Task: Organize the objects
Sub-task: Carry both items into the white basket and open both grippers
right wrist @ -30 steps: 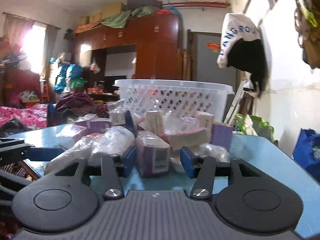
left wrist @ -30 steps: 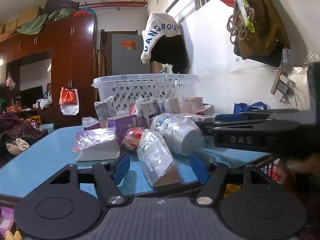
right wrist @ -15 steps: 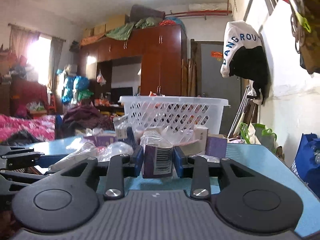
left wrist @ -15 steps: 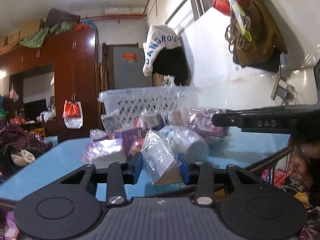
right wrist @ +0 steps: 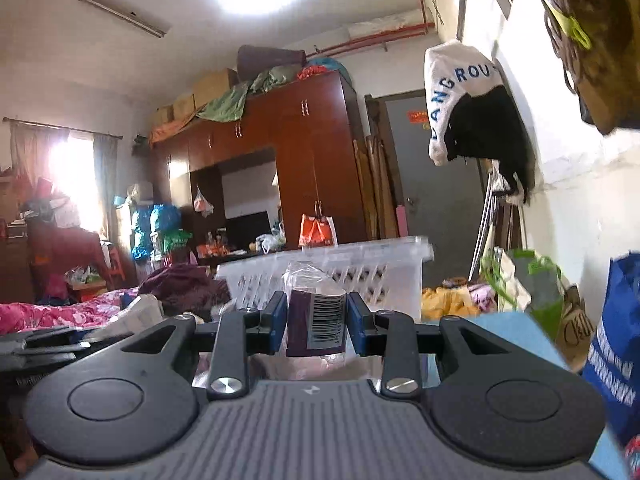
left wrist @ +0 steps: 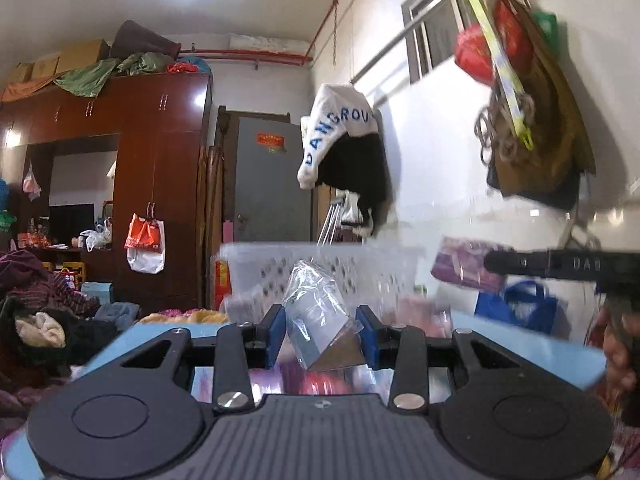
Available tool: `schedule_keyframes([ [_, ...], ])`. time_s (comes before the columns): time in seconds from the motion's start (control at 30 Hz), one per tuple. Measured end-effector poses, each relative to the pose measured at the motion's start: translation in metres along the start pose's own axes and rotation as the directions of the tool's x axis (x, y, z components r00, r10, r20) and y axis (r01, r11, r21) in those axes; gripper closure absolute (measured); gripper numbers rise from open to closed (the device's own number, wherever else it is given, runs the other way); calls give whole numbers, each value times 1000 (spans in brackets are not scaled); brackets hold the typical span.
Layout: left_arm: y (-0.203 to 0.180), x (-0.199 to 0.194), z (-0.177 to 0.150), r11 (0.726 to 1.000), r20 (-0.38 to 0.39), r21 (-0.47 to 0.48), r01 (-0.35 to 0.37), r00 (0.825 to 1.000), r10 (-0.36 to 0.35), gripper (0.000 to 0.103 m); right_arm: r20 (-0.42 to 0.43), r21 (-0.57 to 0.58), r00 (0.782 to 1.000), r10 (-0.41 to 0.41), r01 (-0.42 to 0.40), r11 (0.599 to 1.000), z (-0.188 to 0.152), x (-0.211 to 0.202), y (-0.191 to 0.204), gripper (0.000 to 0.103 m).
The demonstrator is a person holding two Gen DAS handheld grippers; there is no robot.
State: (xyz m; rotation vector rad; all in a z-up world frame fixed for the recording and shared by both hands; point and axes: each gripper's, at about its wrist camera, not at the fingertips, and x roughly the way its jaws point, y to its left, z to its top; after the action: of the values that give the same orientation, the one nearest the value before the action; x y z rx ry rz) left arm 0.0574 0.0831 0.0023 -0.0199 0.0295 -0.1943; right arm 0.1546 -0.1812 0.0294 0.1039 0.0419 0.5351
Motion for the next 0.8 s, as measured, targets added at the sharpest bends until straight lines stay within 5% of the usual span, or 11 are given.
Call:
schedule_keyframes([
  [0.17, 13, 39, 58, 999, 9, -6, 38, 999, -38, 60, 0, -62, 1000, -8, 8, 998, 38, 48, 5, 67],
  [0.37, 28, 137, 115, 994, -100, -92, 52, 993, -61, 60, -95, -59, 995, -34, 28, 998, 58, 124, -2, 68],
  [0.57, 35, 203, 111, 995, -243, -95, 12, 969, -35, 60, -131, -81, 989, -71, 60, 995, 48, 150, -1, 67],
  [0.8, 39, 224, 95, 998, -280, -59, 1, 960, -17, 60, -137, -116, 985, -105, 89, 989, 44, 154, 3, 67],
])
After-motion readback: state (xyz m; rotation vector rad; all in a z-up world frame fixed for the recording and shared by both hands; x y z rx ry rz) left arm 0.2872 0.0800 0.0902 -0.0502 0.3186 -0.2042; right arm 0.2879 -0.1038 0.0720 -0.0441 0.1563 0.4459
